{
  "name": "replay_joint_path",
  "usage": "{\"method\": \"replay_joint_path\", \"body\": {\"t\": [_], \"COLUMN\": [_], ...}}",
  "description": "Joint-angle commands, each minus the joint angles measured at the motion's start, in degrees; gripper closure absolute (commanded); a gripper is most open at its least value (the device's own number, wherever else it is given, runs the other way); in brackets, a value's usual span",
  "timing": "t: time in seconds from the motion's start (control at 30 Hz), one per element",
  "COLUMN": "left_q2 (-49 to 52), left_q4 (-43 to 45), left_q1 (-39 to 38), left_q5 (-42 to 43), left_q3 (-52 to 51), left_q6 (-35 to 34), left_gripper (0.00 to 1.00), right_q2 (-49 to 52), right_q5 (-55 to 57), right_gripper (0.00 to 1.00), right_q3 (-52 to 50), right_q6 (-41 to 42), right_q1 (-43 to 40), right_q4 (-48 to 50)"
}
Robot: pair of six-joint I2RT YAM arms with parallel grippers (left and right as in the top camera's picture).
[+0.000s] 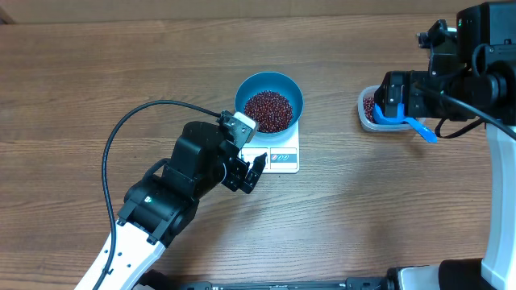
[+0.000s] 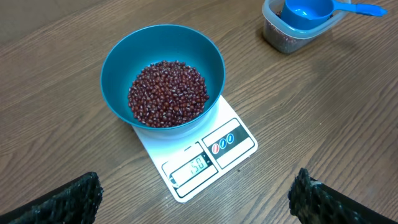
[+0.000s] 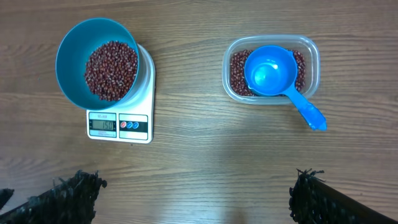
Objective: Scoop item into bowl and weigh 150g on scale
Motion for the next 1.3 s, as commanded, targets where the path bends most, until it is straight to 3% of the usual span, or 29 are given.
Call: {"method": "replay_joint_path", "body": {"t": [0.0, 1.03, 1.27], "left_q2": [0.24, 0.35, 4.46], "left_q4": [0.22, -0.22, -0.15], "left_q1": [0.11, 0.11, 0.11], "left_q5": [0.20, 0.15, 0.02], "left_q3": [-0.31, -0.31, -0.31], "left_q6": [-0.50, -0.52, -0.59], "left_gripper": [0.01, 0.00, 0.00], "right_q2": [-0.85, -0.83, -0.83], "right_q5": [-1.29, -1.09, -1.09], "right_gripper": [0.00, 0.00, 0.00], "right_q3": [0.44, 0.44, 0.44], "right_q6": [-4.22, -4.66, -4.68], "right_q1": [-0.22, -0.22, -0.22], "right_q4": [-0.09, -0.11, -0.11]}}
